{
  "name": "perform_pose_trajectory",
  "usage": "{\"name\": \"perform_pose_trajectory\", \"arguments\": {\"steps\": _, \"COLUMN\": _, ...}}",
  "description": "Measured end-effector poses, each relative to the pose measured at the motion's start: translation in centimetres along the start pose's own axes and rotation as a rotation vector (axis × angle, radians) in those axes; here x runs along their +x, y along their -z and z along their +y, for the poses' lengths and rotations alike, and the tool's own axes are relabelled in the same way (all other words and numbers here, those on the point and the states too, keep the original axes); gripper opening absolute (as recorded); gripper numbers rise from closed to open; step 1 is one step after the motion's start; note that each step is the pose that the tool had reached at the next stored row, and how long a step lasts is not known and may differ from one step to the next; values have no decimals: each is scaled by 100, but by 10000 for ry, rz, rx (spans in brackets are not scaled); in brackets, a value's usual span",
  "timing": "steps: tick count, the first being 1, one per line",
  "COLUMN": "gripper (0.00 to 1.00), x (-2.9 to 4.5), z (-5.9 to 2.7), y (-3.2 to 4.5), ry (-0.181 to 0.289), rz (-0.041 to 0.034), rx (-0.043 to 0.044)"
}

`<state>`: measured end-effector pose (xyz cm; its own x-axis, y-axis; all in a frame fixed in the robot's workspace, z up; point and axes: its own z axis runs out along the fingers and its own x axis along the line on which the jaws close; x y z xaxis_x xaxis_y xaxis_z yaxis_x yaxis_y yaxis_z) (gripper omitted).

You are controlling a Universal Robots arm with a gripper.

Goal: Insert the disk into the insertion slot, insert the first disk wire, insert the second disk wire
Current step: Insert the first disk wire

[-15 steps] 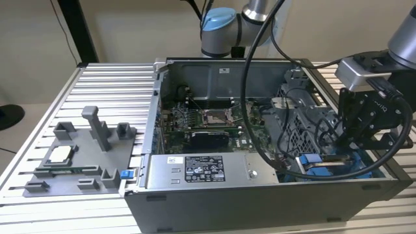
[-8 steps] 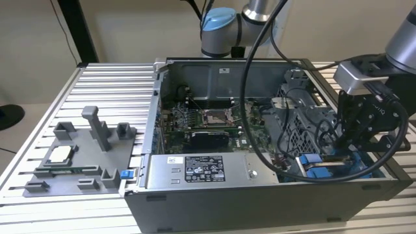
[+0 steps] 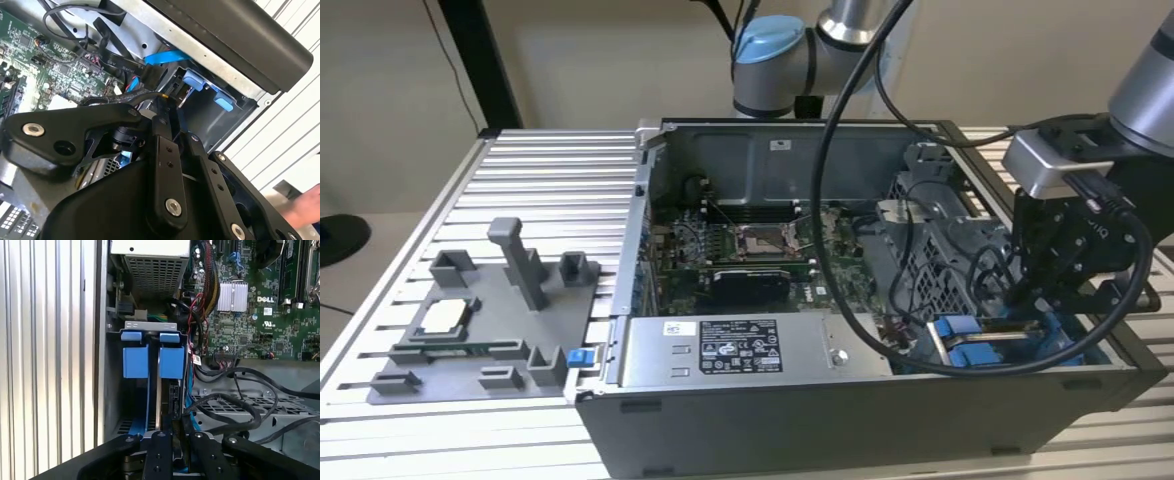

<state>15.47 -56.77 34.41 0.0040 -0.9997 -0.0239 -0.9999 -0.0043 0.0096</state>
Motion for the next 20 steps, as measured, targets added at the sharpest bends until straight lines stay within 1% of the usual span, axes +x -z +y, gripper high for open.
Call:
{"name": "perform_pose_trajectory", "arguments": {"steps": 7, "gripper": 0, "x": 1, "z": -1, "y": -11, "ry": -72, "rz": -14, "rx": 20}}
{"name": "perform_pose_trajectory", "arguments": {"steps": 20, "gripper": 0, "x": 1, "z": -15, "y": -35, "ry": -75, "rz": -109, "rx": 50}}
